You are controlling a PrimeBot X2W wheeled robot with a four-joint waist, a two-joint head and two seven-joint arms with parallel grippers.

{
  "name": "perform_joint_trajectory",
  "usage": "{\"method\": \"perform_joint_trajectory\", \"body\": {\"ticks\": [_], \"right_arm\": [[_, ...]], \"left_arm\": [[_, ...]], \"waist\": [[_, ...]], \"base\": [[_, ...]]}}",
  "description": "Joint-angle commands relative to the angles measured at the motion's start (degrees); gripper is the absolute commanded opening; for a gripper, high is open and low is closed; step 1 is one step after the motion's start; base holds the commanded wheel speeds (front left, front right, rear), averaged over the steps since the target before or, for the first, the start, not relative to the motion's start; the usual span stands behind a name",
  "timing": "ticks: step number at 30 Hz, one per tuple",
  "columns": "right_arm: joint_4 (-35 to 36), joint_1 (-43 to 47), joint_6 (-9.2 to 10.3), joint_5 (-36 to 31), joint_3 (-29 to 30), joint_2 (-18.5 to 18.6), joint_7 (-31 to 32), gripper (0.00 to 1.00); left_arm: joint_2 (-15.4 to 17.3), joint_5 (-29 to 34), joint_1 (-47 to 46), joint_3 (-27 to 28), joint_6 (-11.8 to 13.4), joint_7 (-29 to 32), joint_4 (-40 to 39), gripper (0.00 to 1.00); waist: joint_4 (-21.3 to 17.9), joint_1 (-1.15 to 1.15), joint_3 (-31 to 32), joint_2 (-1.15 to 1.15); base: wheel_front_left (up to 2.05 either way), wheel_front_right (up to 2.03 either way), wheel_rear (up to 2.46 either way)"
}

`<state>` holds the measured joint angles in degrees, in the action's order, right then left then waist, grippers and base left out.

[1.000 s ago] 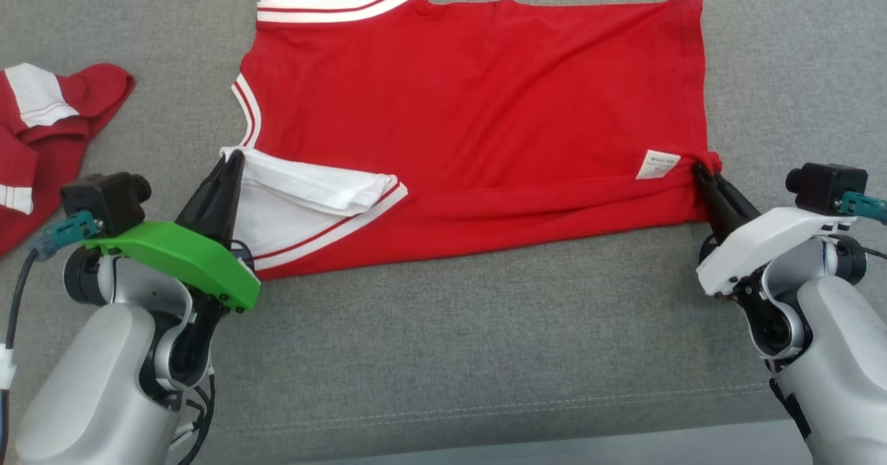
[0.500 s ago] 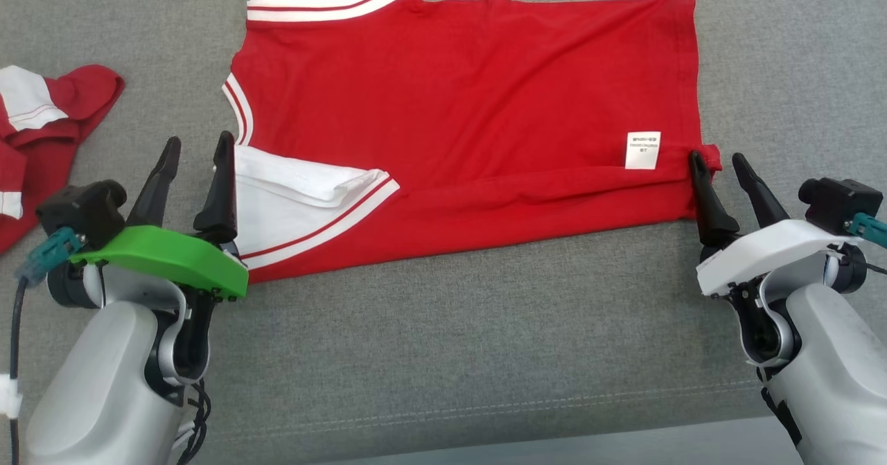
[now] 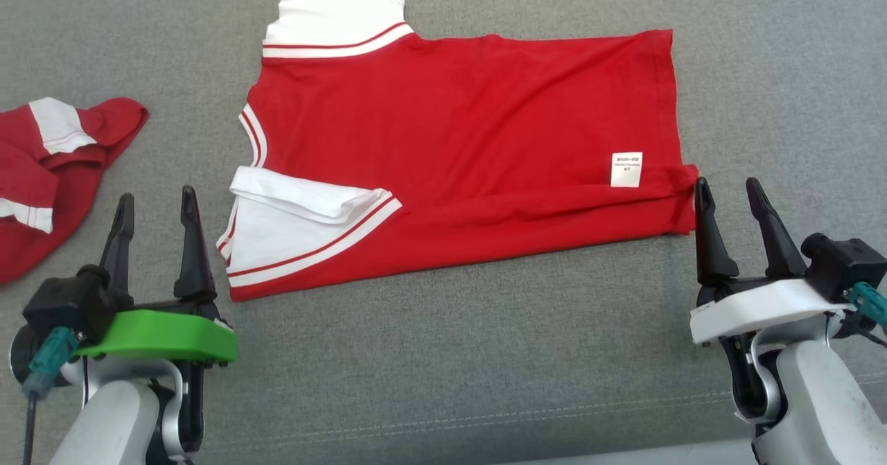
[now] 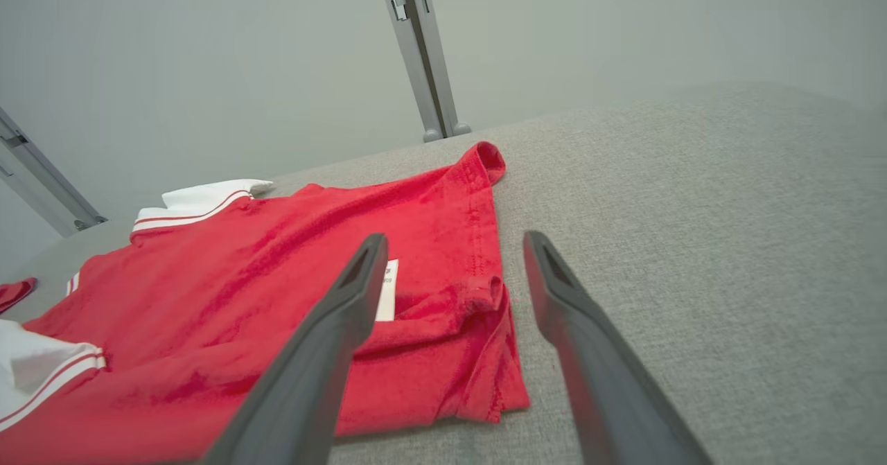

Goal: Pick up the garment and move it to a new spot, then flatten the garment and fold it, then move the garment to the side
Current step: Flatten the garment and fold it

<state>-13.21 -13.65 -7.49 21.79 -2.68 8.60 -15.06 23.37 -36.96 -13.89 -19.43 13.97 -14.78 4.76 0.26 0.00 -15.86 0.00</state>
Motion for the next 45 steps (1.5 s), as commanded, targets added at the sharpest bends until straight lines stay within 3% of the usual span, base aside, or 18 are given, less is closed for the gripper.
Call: {"method": "perform_joint_trajectory", "body": {"ticks": [1,6,15,23,45], "right_arm": [[1.25,1.41,0.00,-2.23,0.38,-0.30,-0.17,1.00],[5.94,5.60,0.00,-7.72,1.14,-1.64,-0.18,1.00],[11.44,13.54,0.01,-10.85,1.02,-3.40,-0.18,1.00],[12.13,16.95,0.01,-12.08,0.47,-4.11,-0.19,1.00],[12.26,17.54,0.01,-12.17,0.66,-5.11,-0.19,1.00]], "left_arm": [[0.04,1.26,1.74,0.15,0.48,-0.46,-0.76,1.00],[-0.98,4.39,5.85,0.54,0.86,-0.40,-3.07,1.00],[-3.51,7.03,11.98,0.11,-0.76,-0.38,-2.88,1.00],[-3.85,7.37,13.36,-0.80,-2.42,-0.38,-0.89,1.00],[-4.30,6.59,11.40,-1.53,-2.13,0.45,1.73,1.00]], "waist": [[0.41,0.00,1.99,0.00],[0.87,0.00,4.71,0.00],[1.30,0.00,9.86,0.00],[1.04,0.00,12.32,0.00],[0.85,0.00,12.16,0.00]], "base": [[0.00,0.00,0.00],[0.00,0.00,0.00],[0.00,0.00,0.00],[0.00,0.00,0.00],[0.00,0.00,0.00]]}}
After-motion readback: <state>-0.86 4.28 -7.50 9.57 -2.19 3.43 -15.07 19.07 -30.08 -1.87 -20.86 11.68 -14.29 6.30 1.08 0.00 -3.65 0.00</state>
